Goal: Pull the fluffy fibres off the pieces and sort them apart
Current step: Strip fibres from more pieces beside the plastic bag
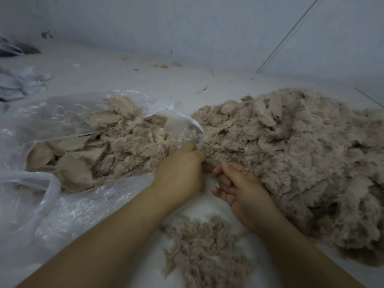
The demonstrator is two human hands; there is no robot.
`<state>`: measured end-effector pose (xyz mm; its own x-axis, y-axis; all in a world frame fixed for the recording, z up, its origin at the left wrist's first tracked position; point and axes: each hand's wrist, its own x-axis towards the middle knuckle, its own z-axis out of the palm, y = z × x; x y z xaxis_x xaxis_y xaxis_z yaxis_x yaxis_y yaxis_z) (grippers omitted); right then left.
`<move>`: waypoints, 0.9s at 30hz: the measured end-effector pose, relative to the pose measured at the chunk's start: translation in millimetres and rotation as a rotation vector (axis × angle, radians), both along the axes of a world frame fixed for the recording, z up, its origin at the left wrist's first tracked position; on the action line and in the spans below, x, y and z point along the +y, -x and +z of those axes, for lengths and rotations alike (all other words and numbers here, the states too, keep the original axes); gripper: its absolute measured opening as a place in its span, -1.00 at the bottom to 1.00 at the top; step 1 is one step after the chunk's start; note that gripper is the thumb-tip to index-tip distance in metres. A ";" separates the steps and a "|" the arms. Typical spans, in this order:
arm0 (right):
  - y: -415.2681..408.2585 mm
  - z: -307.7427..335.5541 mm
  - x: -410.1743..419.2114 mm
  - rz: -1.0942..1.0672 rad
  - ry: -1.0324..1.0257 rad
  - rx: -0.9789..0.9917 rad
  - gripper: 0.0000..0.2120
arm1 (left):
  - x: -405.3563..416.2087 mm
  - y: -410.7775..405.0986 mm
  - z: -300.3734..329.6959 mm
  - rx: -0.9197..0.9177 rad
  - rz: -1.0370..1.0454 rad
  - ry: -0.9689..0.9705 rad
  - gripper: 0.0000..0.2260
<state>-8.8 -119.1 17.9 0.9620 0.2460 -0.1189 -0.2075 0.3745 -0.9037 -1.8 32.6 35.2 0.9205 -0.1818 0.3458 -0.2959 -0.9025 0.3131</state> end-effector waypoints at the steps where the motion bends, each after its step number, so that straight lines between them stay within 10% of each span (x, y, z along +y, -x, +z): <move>1: 0.1 -0.2 0.0 0.002 -0.006 0.002 -0.77 | -1.7 -0.5 -1.0 0.010 -0.033 0.016 -0.81; 7: -0.4 -1.6 -0.9 0.007 -0.005 -0.014 -0.77 | -3.9 -4.3 -12.2 0.122 -0.125 0.042 -0.84; 19: -5.2 -4.8 1.0 -0.015 0.003 0.026 -0.80 | 3.2 11.4 -9.1 0.081 -0.008 1.103 -0.73; 27: -8.6 -7.3 2.1 -0.045 0.019 0.069 -0.84 | 1.0 16.0 -3.1 0.149 -0.139 1.395 -0.77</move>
<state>-0.3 -117.0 10.6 0.9614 0.1999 -0.1892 -0.2526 0.3681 -0.8948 -17.9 33.6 32.1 0.9669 0.1338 0.2171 -0.2413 0.2049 0.9486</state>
